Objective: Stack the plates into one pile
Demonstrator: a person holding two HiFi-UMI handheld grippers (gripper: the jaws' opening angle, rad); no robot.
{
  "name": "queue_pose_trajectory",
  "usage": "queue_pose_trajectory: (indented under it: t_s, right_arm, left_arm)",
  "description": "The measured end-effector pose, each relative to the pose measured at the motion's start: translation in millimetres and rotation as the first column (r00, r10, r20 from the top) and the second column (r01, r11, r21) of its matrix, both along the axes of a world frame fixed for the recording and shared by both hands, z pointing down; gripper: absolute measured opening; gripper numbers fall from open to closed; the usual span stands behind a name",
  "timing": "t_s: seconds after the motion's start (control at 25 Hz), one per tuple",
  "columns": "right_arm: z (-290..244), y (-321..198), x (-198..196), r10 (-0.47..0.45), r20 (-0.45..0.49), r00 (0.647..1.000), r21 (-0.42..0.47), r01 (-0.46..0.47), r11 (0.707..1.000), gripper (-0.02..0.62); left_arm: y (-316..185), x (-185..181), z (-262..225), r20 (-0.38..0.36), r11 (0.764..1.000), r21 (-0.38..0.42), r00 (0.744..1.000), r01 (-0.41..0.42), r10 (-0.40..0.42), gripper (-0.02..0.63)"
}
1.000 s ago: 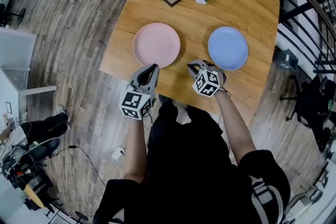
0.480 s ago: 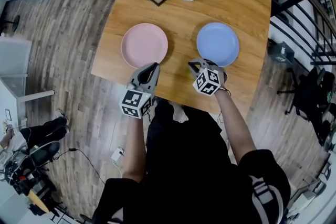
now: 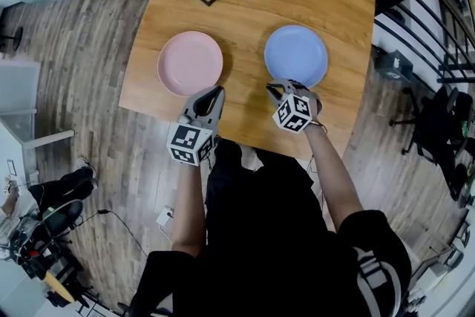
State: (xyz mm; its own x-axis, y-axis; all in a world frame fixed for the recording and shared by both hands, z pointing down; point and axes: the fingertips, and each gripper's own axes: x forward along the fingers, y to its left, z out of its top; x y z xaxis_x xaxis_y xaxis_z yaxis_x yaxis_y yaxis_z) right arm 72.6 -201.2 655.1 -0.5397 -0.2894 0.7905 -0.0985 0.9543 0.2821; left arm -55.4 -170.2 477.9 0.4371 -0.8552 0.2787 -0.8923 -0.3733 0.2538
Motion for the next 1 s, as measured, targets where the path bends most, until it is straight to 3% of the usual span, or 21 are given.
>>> queue_pose_trajectory:
  t_s: [0.32, 1.0]
  right_arm:
    - [7, -8, 29, 0.014, -0.015, 1.0, 0.006, -0.014, 1.0, 0.08]
    - [39, -17, 71, -0.016, -0.045, 0.999, -0.048, 0.014, 0.999, 0.103]
  left_arm:
    - [-7, 25, 5, 0.001, 1.0, -0.008, 1.0, -0.005, 0.005, 0.034]
    - [-21, 61, 25, -0.006, 0.999, -0.038, 0.999, 0.039, -0.039, 0.034]
